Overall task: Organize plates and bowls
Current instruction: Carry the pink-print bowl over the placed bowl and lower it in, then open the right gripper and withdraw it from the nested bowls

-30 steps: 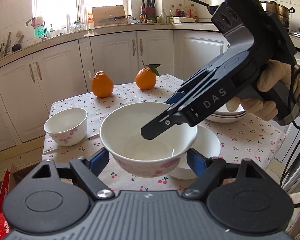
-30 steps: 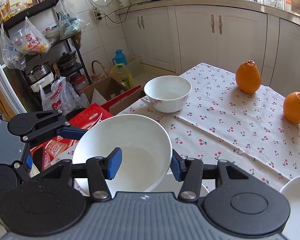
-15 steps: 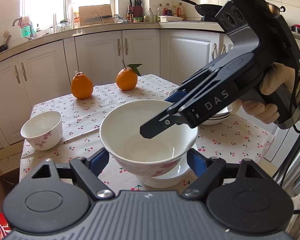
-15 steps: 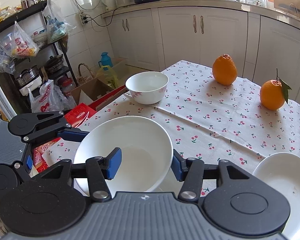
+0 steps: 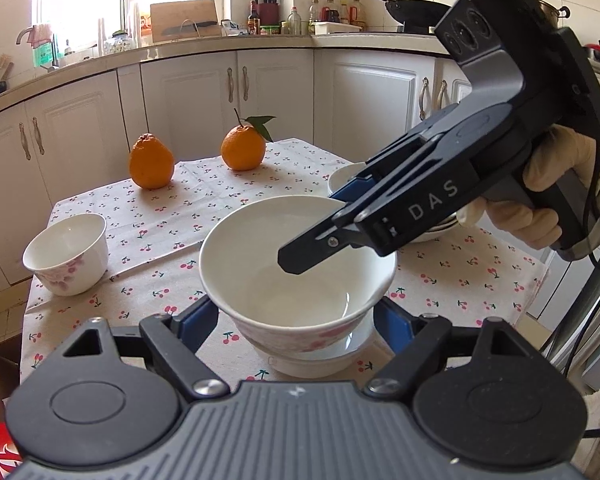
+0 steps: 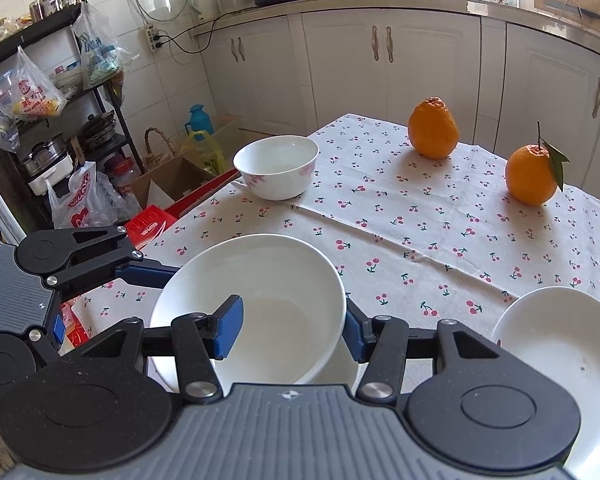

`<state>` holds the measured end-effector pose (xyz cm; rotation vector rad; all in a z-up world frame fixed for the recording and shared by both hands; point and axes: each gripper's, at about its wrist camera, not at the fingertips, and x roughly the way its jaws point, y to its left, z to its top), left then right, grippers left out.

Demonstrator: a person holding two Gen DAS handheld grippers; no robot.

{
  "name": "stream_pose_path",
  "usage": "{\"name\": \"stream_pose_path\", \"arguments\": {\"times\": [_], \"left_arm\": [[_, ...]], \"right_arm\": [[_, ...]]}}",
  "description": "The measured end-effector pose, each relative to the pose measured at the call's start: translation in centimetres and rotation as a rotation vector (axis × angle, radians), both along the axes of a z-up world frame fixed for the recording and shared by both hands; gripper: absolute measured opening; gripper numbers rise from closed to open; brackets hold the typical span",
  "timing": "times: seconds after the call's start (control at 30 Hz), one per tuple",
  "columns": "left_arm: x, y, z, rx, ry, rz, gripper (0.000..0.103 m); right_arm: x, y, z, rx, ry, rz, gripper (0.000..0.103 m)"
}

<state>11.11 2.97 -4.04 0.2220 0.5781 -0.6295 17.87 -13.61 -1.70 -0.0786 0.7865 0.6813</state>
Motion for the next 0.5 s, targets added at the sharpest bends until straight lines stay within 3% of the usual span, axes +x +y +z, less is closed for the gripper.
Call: {"name": "stream_pose_path", "arguments": {"times": [0.5], "left_arm": [[0.5, -0.6, -0.7, 0.007, 0.022, -0.02, 0.084]], "right_arm": [[0.2, -0.8, -1.3, 0.009, 0.02, -0.041, 0.059]]}}
